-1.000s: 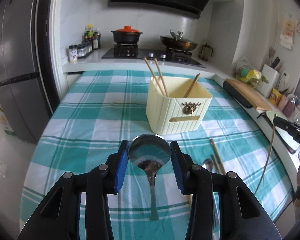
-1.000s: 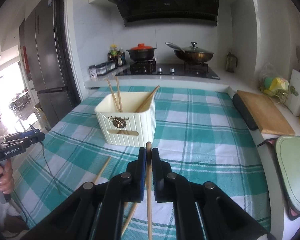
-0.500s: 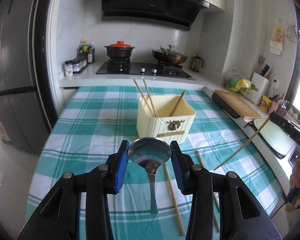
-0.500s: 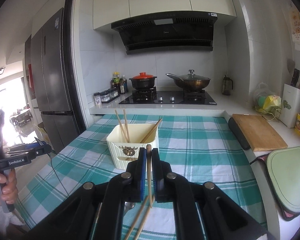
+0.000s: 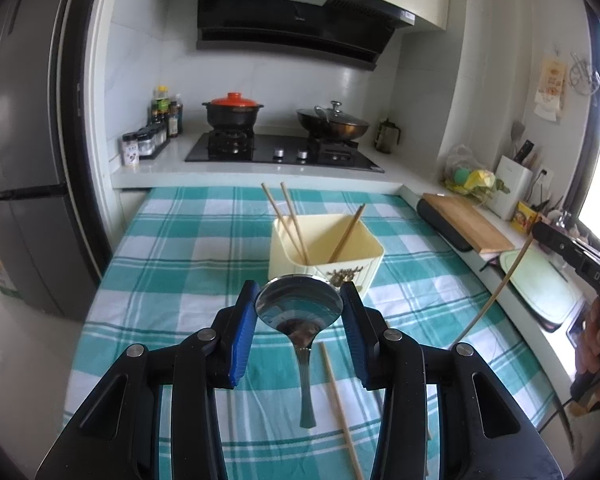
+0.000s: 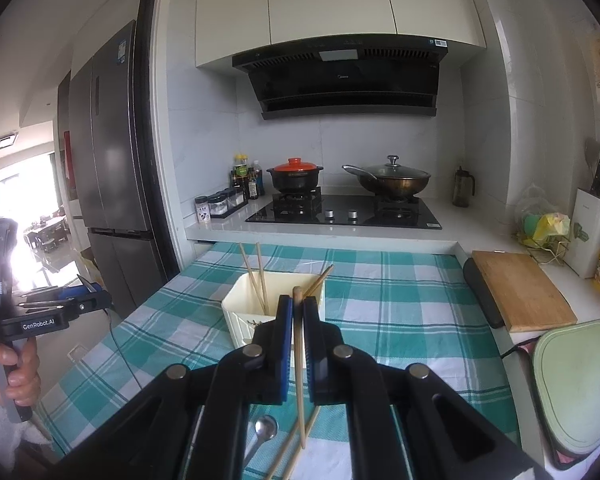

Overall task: Organize utensils
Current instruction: 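Lift the spoon with the left tool while the right tool carries its chopstick toward the box, then lower the spoon into the cream box and open the left tool while the right tool releases its chopstick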

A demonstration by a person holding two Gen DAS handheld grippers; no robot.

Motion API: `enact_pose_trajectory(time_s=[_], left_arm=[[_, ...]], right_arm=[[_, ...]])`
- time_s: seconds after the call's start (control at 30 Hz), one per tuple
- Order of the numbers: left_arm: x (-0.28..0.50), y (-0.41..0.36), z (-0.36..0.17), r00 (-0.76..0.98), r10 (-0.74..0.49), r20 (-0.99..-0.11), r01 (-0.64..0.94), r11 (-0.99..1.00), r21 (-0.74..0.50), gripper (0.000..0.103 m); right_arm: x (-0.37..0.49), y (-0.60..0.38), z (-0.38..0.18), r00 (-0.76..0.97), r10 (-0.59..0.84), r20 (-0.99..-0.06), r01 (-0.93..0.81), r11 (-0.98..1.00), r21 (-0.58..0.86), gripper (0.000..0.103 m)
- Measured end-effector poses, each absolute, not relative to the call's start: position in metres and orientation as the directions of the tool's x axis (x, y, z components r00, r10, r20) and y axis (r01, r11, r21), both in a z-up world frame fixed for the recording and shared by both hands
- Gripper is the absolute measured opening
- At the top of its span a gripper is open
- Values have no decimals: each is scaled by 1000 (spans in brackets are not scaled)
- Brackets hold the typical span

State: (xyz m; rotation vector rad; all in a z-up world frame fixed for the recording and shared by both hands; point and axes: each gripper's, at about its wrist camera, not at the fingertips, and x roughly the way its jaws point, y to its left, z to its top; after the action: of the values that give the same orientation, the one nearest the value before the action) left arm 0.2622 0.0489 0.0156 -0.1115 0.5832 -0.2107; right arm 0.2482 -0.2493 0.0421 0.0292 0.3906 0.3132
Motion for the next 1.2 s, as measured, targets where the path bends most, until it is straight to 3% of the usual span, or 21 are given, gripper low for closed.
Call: enact_pose_trajectory(time_s=[0.27,0.57,0.8,0.9,1.2], left_arm=[[290,50,48,821,-251,-512,186,967,-176,41],[350,36,104,873,-230,-431,187,972,-140,41],[418,18,101,887,-211,-411,157,974,-162,41],[447,10,80,881,-188,-435,132,979,-156,41],[515,-2,-7,737,-178,-652,95,982,-161,42]], right_arm=[[286,-237,73,878,315,-360,-312,948,66,6],[347,-214,120,896,339,-288,-340,939,46,6],[399,-194,112,893,356,-274,-356,933,52,6],[424,-188,90,877,364,-314,-364,930,59,6],[501,-177,2,715,360,-599,-338,928,154,6]])
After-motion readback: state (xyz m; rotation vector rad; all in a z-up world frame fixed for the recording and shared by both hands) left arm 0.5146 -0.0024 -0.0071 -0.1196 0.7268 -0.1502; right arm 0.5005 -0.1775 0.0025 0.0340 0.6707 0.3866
